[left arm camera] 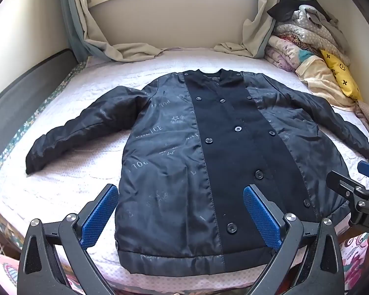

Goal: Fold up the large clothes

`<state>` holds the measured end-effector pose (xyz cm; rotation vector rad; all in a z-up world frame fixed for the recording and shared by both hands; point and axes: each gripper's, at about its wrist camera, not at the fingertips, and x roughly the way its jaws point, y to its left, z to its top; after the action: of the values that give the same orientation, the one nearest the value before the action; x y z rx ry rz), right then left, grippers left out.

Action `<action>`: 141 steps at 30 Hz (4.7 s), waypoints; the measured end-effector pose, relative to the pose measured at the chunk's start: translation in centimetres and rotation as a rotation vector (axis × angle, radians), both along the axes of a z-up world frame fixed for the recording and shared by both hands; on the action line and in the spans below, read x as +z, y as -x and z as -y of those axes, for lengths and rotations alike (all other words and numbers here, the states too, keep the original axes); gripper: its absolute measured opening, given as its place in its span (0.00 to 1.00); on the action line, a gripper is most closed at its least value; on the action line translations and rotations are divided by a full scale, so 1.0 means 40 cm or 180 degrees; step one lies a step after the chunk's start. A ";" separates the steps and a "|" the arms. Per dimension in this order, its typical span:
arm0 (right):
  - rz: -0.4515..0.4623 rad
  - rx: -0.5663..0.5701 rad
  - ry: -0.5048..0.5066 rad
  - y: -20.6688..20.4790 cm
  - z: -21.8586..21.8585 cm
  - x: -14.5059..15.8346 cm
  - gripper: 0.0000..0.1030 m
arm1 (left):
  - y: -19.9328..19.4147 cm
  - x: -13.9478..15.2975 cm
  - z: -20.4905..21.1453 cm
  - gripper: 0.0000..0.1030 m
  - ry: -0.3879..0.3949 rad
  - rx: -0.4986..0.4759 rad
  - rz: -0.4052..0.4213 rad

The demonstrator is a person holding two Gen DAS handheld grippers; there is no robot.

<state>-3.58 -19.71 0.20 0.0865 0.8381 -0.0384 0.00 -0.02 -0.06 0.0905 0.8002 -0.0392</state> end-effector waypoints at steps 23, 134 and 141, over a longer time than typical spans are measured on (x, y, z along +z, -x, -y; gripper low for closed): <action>0.0002 -0.0011 -0.0004 0.001 0.003 0.000 1.00 | -0.002 -0.003 -0.001 1.00 -0.0003 0.0002 -0.0010; -0.0439 -0.0179 -0.0339 -0.565 0.195 0.012 1.00 | -0.623 -0.041 0.064 0.39 0.0973 -0.0359 -0.0370; -0.0617 -0.0282 -0.0381 -0.575 0.239 -0.025 1.00 | -0.612 -0.165 0.129 0.67 0.0727 -0.0546 -0.0846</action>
<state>19.44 -29.26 -0.79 0.2354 1.0298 -0.0810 24.49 -5.17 -6.64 -0.0641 1.0465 -0.3094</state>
